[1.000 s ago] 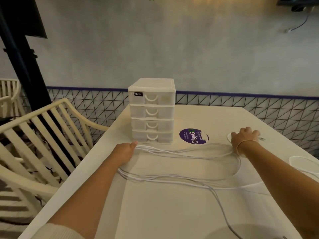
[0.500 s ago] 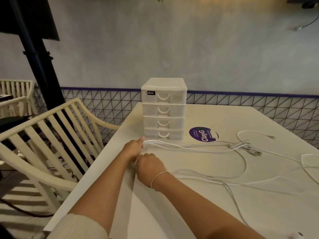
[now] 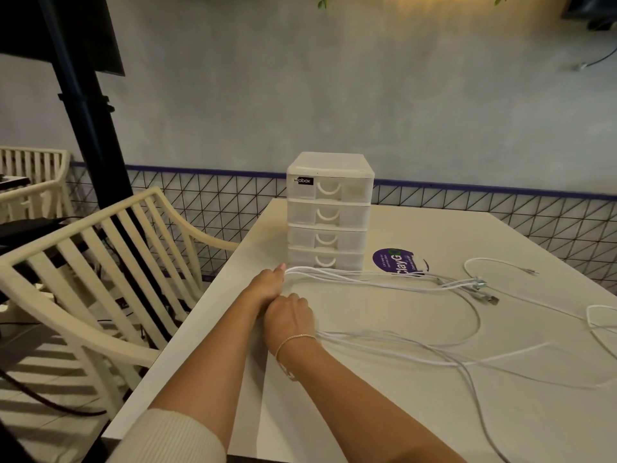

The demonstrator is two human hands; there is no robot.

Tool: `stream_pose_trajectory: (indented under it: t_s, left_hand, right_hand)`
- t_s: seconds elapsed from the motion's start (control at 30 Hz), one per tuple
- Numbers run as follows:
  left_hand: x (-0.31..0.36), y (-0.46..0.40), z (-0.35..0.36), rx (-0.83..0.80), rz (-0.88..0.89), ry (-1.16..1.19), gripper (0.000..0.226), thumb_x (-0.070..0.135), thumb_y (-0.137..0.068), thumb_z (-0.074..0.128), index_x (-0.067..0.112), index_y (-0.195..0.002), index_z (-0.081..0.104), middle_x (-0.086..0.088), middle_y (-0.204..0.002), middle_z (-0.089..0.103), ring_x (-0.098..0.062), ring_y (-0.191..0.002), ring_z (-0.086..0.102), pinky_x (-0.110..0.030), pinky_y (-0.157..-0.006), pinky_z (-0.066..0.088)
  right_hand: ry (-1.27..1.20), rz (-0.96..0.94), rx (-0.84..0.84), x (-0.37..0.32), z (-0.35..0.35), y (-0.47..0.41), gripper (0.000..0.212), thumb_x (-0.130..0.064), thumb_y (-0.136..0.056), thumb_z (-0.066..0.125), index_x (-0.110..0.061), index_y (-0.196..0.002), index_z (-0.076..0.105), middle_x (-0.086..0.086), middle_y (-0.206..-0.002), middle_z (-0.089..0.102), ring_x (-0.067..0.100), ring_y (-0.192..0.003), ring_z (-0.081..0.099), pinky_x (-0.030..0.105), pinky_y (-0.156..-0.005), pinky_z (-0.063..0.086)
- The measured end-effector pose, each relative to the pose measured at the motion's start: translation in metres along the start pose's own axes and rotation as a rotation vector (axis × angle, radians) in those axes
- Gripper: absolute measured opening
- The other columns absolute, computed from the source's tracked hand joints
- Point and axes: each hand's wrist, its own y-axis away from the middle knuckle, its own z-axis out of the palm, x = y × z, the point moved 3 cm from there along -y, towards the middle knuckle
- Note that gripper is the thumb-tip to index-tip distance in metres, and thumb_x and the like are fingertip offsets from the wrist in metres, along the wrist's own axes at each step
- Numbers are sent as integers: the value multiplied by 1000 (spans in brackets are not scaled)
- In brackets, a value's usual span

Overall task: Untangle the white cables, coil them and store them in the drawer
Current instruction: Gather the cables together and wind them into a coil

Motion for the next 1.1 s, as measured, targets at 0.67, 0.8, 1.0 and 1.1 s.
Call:
stream_pose_trajectory:
  t_s: [0.67, 0.8, 1.0, 1.1]
  left_hand:
    - [9, 13, 16, 106, -41, 33, 51, 38, -102, 25, 2, -127, 52, -24, -122, 58, -35, -112, 55, -36, -88, 44]
    - [4, 9, 14, 121, -60, 107, 54, 43, -100, 29, 0, -121, 55, -24, -119, 59, -37, -110, 56, -39, -90, 45]
    - [5, 11, 17, 128, -57, 99, 55, 43, -100, 30, -2, -116, 56, -25, -115, 60, -37, -107, 57, -37, -84, 45]
    - [3, 12, 15, 132, -54, 114, 55, 44, -99, 30, -2, -116, 57, -25, -114, 61, -37, -106, 57, -37, -83, 44]
  right_hand:
    - [-619, -126, -604, 126, -52, 37, 19, -3, -92, 45, -22, -89, 49, 2, -71, 58, 10, -31, 46, 20, -37, 36]
    - [-536, -14, -625, 178, -75, 46, 24, 4, -82, 55, -17, -70, 56, -3, -58, 53, 7, -32, 38, 17, -36, 31]
    - [-11, 262, -597, 267, -129, 59, 29, 2, -78, 46, -19, -63, 60, -7, -39, 50, 5, -33, 43, 16, -40, 35]
    - [326, 378, -607, 299, -154, 68, 29, -5, -83, 45, -25, -78, 66, -10, -43, 53, 0, -43, 49, 7, -50, 38]
